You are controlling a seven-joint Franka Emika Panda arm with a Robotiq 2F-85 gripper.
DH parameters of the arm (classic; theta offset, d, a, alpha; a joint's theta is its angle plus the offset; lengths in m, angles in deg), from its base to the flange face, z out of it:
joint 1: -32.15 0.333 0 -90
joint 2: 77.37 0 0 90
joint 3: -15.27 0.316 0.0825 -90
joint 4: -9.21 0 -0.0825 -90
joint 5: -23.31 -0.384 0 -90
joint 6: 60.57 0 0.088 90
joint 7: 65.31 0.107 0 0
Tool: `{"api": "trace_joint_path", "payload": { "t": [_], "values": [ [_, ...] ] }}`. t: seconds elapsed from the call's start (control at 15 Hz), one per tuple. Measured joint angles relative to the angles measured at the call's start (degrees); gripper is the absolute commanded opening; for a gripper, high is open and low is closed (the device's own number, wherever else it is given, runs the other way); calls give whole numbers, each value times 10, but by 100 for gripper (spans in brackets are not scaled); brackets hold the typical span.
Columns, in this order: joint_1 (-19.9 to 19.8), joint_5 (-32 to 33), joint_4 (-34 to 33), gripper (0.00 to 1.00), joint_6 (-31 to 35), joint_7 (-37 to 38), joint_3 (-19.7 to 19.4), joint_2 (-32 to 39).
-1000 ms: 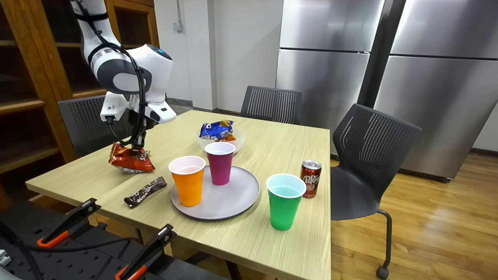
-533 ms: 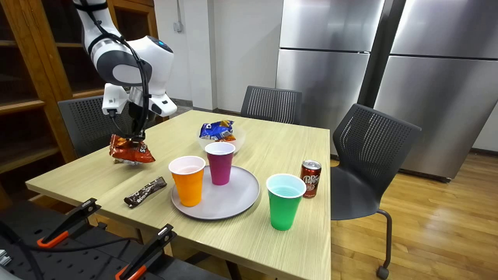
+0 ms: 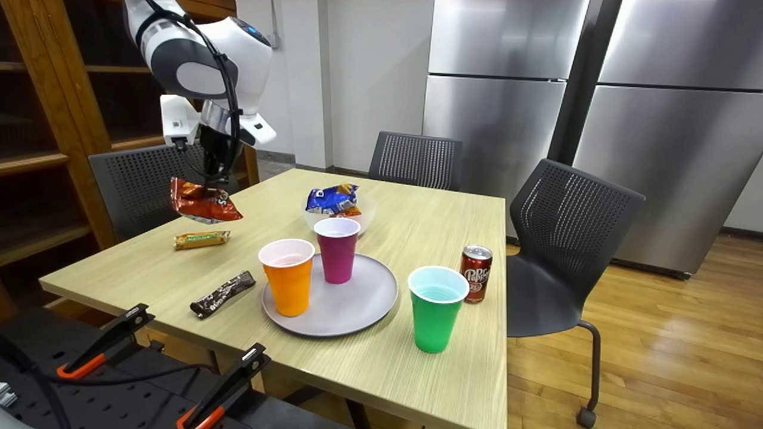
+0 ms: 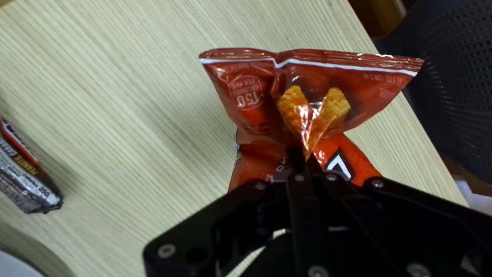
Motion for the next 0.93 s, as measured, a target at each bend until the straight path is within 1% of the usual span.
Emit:
{"api": "trace_joint_path", "payload": {
  "t": [0.4,0.93],
  "values": [
    [0,15,0,0,-9,-21,-28,-41],
    [-3,102,-16,0,-39,-24,-75,-61]
  ]
}}
